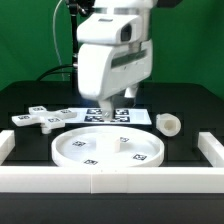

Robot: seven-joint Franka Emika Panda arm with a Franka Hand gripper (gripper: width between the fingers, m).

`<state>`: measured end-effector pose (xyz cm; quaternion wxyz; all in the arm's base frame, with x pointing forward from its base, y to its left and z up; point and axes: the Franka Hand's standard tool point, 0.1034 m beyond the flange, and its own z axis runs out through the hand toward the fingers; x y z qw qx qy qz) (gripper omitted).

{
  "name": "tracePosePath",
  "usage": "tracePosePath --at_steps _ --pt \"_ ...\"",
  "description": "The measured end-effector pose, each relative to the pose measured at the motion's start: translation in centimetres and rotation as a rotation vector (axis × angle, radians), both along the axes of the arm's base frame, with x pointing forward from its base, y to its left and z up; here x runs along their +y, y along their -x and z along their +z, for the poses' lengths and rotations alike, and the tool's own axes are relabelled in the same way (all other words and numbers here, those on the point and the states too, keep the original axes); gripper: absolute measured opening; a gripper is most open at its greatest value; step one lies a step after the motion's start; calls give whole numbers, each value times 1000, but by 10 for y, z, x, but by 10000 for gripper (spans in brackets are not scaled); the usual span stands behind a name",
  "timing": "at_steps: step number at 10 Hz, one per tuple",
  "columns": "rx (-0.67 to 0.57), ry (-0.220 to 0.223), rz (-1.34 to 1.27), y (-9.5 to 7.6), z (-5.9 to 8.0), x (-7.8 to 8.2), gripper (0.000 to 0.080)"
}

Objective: Assemble round table

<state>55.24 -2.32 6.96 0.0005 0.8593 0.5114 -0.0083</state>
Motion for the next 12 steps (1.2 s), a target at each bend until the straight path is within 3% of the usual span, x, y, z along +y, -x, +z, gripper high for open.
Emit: tracePosePath --at_steps 1,4,11,12 --pt "6 -1 -9 0 -12 -8 649" --pt "36 -8 -16 2 -40 -11 649" --pt "51 -11 -18 9 -56 -9 649" --pt "51 -11 -18 9 -55 -9 525"
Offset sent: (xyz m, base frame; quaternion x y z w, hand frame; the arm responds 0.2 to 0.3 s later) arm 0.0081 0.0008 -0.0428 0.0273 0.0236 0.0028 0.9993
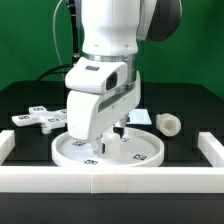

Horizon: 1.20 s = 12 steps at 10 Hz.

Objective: Assemble round table

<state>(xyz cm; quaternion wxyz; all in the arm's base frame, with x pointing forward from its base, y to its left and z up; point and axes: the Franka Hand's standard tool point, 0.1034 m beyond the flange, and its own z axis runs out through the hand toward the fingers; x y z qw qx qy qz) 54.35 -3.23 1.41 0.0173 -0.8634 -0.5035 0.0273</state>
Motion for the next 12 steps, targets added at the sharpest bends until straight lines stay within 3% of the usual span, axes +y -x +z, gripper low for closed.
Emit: tracePosePath --at_steps 1,2,8,12 --pt "0 0 0 0 0 0 525" --pt "0 0 0 0 0 0 405" --pt "-4 2 13 -2 1 3 406" --pt "-25 -12 79 -19 0 38 407"
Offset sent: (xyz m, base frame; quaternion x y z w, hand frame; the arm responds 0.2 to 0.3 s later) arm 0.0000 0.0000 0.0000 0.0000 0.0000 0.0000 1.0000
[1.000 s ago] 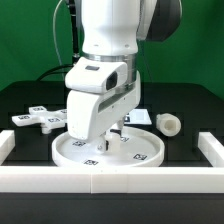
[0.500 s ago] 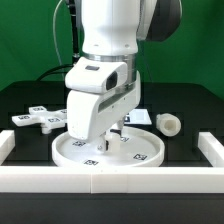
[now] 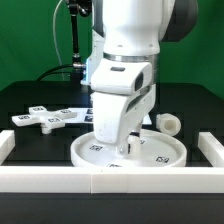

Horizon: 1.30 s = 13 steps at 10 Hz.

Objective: Assemble round table

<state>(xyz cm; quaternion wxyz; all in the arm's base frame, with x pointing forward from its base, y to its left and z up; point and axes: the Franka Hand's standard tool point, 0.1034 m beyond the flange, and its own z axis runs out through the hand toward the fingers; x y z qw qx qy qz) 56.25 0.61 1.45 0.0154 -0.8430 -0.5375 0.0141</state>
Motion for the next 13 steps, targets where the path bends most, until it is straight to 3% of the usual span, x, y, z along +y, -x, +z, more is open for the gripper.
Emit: tracePosePath --at_steps 6,13 --pt "8 -3 20 -3 0 23 407" --pt "8 -8 12 -3 0 30 407"
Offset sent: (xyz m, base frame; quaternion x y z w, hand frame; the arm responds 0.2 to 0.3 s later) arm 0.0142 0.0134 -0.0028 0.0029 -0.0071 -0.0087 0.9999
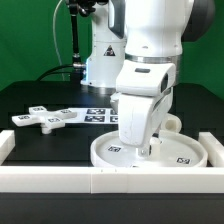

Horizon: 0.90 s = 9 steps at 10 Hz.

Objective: Assemble round table

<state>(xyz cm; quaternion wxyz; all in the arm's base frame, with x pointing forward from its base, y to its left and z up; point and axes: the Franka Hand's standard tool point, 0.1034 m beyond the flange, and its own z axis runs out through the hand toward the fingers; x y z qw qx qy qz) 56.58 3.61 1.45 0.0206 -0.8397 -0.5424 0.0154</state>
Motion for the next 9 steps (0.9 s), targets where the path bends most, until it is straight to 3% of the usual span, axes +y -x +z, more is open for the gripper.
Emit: tracePosePath --at_steps 1,2,3,9 --pt "1 0 0 0 0 0 407" --pt "1 0 0 0 0 0 574" --pt "0 1 -3 0 1 -1 626" --pt "-27 23 -78 46 53 -14 649"
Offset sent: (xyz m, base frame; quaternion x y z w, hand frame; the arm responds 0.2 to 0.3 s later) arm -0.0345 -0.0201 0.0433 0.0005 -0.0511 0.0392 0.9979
